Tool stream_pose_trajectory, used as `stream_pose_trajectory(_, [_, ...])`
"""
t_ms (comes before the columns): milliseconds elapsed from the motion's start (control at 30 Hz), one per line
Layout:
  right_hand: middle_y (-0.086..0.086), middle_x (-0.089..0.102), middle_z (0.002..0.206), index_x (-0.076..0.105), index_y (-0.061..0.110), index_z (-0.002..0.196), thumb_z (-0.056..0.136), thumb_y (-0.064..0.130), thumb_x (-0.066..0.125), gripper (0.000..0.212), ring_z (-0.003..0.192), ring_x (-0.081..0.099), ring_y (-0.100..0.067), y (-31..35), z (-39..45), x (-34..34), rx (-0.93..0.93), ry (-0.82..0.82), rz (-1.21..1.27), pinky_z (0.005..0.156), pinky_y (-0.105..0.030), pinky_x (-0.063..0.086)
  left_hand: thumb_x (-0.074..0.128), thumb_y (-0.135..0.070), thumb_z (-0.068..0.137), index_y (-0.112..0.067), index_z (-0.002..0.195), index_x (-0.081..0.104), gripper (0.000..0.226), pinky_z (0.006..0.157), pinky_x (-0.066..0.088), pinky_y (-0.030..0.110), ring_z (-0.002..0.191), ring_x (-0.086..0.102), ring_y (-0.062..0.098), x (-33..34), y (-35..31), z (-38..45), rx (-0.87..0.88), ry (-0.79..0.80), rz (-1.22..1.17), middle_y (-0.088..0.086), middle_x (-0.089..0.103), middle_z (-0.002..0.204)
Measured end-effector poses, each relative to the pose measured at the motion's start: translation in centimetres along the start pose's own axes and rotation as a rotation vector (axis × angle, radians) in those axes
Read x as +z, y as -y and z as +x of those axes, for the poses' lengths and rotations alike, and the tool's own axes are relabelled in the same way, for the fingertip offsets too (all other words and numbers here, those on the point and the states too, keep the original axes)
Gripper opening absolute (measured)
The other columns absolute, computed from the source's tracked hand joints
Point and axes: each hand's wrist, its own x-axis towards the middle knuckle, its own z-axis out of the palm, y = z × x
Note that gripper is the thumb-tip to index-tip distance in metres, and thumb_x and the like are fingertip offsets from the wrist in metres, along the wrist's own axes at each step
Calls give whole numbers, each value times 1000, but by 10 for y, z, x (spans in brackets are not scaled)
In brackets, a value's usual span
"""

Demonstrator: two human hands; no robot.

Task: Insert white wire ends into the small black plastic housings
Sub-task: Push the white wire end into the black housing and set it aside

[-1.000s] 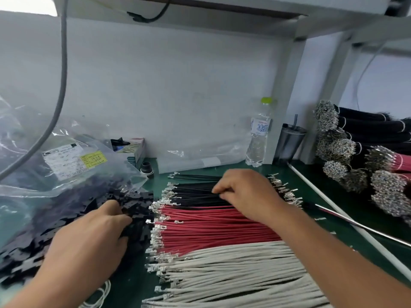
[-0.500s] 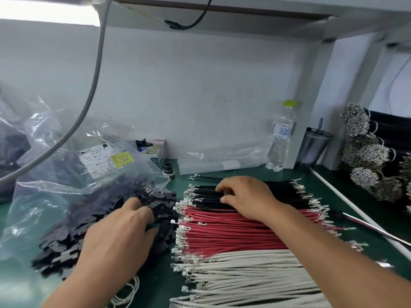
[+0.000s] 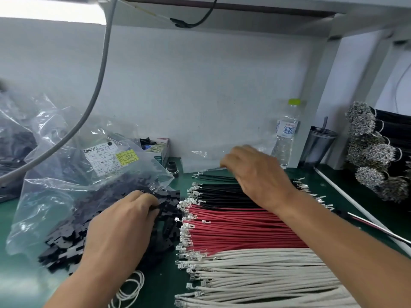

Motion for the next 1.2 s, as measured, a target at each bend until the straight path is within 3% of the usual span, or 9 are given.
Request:
stream_pose_trajectory(133, [2,55,87,63,15,97,94,7,65,9,78,51,-18,19,-21,-26,-26,-278,46,62,-34,47,90,-20,75,-29,90,78,21,59,52,26,67,68,12,1,-6,-2,-65,-122,-317,-19,71,79])
stream_pose_trajectory(167, [5,54,87,63,16,96,98,14,60,4,77,50,-16,26,-35,-26,-14,-288,95,62,-33,47,90,-23,74,-30,87,78,19,62,54,28,67,66,9,1,-7,-3,-50,-121,-358,-23,68,79])
stream_pose_trajectory(300, [9,56,86,71,21,98,102,33,55,21,74,54,-8,47,-79,-16,65,-260,236,55,-26,47,85,-34,78,-34,95,82,18,54,46,22,64,60,-2,0,-12,-7,75,-64,-377,-25,58,81])
stream_pose_trajectory(467, [2,51,80,75,15,104,97,21,66,13,65,46,-14,46,-89,-13,22,-241,180,40,-29,41,83,-23,81,-31,106,82,26,60,51,26,68,63,-1,-3,-12,-9,105,-14,-407,-26,64,90])
stream_pose_trajectory(600, [3,52,81,76,15,105,97,23,66,15,67,46,-15,48,-89,-10,27,-262,218,42,-30,42,64,-38,91,-33,125,72,35,62,42,16,86,59,0,-1,-20,-13,155,35,-416,-24,54,96])
stream_pose_trajectory(733, [5,54,83,77,15,103,101,29,57,25,69,49,-14,50,-88,-9,43,-283,258,47,-28,43,51,-42,99,-39,144,52,45,73,48,16,98,58,-2,5,-27,-21,242,166,-450,-27,52,106])
stream_pose_trajectory(833, [6,57,83,79,16,102,100,29,57,25,70,50,-13,50,-89,-8,67,-313,311,51,-25,43,73,-34,90,-53,123,57,42,78,50,9,95,64,-5,9,-27,-21,111,152,-607,-32,65,104])
stream_pose_trajectory(967, [9,62,87,78,18,104,96,25,64,17,77,60,-12,52,-89,-10,101,-309,406,60,-29,51,88,-20,76,-46,92,72,34,67,54,13,74,70,4,14,-27,-20,6,97,-782,-21,75,84])
stream_pose_trajectory(1200, [12,61,88,78,22,96,96,32,61,20,78,60,-7,57,-86,-14,134,-261,486,61,-23,50,84,-34,66,-36,87,80,22,72,58,19,78,75,13,12,-26,-18,-48,178,-1118,-4,79,86])
